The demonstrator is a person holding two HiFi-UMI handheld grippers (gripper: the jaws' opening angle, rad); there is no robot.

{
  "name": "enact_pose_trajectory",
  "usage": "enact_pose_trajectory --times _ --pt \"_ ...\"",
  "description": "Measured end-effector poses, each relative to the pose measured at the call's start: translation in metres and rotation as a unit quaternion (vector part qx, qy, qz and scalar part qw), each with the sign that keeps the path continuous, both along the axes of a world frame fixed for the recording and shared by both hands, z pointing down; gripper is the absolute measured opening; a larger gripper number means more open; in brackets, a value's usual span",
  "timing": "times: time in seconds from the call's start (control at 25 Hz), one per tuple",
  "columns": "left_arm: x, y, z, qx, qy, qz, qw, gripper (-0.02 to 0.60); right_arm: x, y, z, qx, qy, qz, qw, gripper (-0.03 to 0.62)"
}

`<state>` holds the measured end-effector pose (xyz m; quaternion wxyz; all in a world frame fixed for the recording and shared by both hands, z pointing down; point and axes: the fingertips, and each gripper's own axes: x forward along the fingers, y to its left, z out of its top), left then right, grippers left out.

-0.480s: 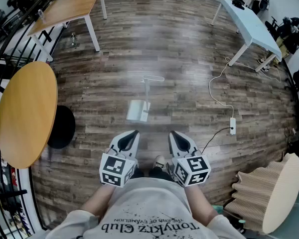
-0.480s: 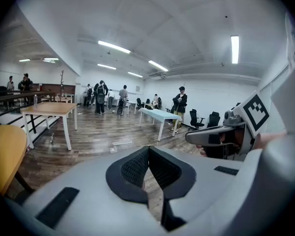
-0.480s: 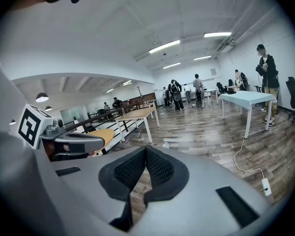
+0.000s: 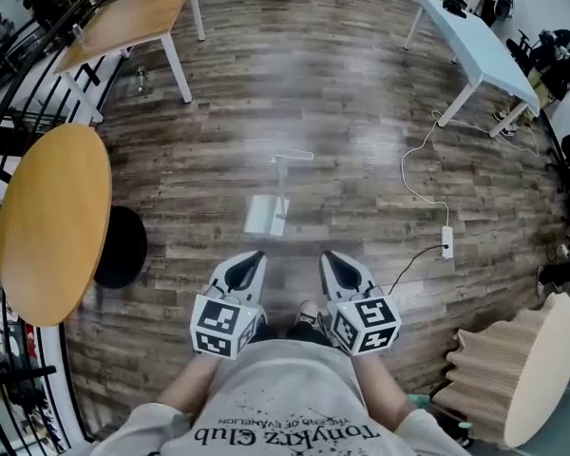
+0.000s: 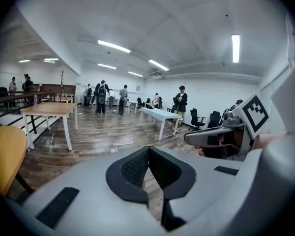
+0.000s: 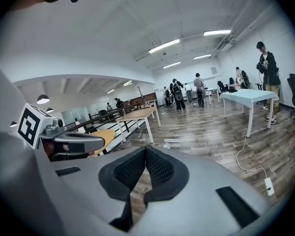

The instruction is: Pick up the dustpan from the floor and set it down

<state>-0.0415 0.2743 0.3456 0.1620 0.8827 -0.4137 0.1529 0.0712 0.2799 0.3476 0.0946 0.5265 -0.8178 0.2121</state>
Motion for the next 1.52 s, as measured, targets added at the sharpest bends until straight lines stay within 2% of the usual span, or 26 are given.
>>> enact_pose_trajectory --times 0.2,0.4,0.92,1.2,1.52 --pt "-0.001 -0.002 0.001 -0.001 0.003 0.004 1.0 0.023 -0.001 -0.002 0.003 -0.002 0.003 0.006 1.0 0.025" --pt "-0.009 -0.003 0.003 -0.003 0.006 0.005 1.0 0.023 0.005 -0.006 0.0 0.01 -0.006 0.043 0.999 0.026" --pt "-0.048 -0.009 0.004 0.001 0.006 0.036 0.9993 0.023 -0.009 -0.005 -0.002 0.01 0.018 0.093 0.995 0.026" --pt "-0.051 -0.022 0.012 -0.008 0.013 0.036 0.9992 0.023 -0.015 -0.018 0.009 -0.004 0.016 0.086 0.996 0.025" --pt "-0.036 -0.085 0.015 -0.003 0.009 0.012 0.9999 0.023 0.0 -0.09 0.022 -0.013 0.006 0.053 0.998 0.025"
